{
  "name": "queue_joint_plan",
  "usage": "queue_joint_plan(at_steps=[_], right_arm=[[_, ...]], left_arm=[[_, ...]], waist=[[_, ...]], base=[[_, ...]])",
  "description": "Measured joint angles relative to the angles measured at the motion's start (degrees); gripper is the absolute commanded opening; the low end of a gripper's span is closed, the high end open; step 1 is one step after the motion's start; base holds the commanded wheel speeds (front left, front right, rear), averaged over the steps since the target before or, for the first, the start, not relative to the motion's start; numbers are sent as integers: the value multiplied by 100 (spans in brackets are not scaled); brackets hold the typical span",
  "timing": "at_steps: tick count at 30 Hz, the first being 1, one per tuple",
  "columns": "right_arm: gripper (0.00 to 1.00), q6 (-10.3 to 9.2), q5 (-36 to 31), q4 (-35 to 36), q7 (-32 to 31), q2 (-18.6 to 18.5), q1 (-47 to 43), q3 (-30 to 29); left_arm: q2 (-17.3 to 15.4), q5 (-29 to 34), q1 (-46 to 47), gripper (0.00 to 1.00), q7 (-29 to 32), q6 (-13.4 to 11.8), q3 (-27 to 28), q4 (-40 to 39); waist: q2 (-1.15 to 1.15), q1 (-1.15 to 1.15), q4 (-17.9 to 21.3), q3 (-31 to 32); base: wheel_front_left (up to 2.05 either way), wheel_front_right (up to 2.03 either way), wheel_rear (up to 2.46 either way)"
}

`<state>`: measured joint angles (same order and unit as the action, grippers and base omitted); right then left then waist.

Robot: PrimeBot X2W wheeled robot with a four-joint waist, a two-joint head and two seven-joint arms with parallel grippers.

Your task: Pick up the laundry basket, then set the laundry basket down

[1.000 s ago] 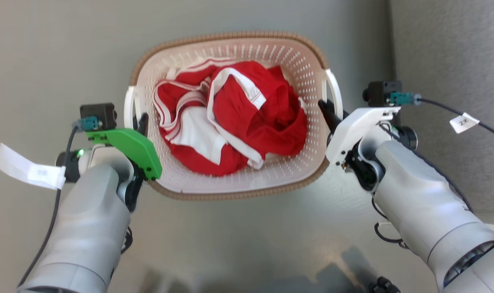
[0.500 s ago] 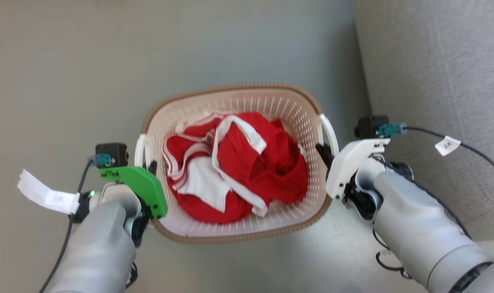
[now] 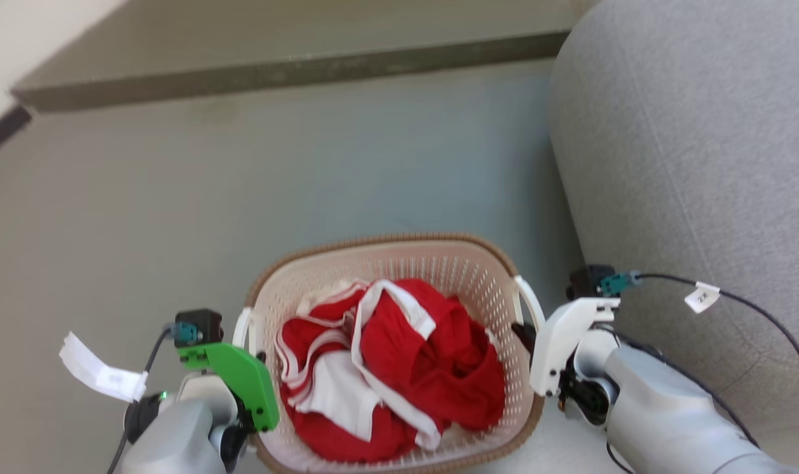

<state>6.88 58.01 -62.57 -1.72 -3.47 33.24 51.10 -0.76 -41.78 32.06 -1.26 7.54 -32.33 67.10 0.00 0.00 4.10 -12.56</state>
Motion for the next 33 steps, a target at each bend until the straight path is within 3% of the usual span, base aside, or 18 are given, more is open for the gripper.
queue_joint_plan(at_steps=[11,33], right_arm=[[0,-1,176,3,-237,4,-202,125],[0,-42,316,0,-446,-8,-210,318]], left_arm=[[1,-99,-177,0,183,0,-108,93],[-11,-364,-243,0,432,0,-287,121]], waist=[[0,0,33,641],[0,0,53,766]], base=[[0,0,0],[0,0,0]])
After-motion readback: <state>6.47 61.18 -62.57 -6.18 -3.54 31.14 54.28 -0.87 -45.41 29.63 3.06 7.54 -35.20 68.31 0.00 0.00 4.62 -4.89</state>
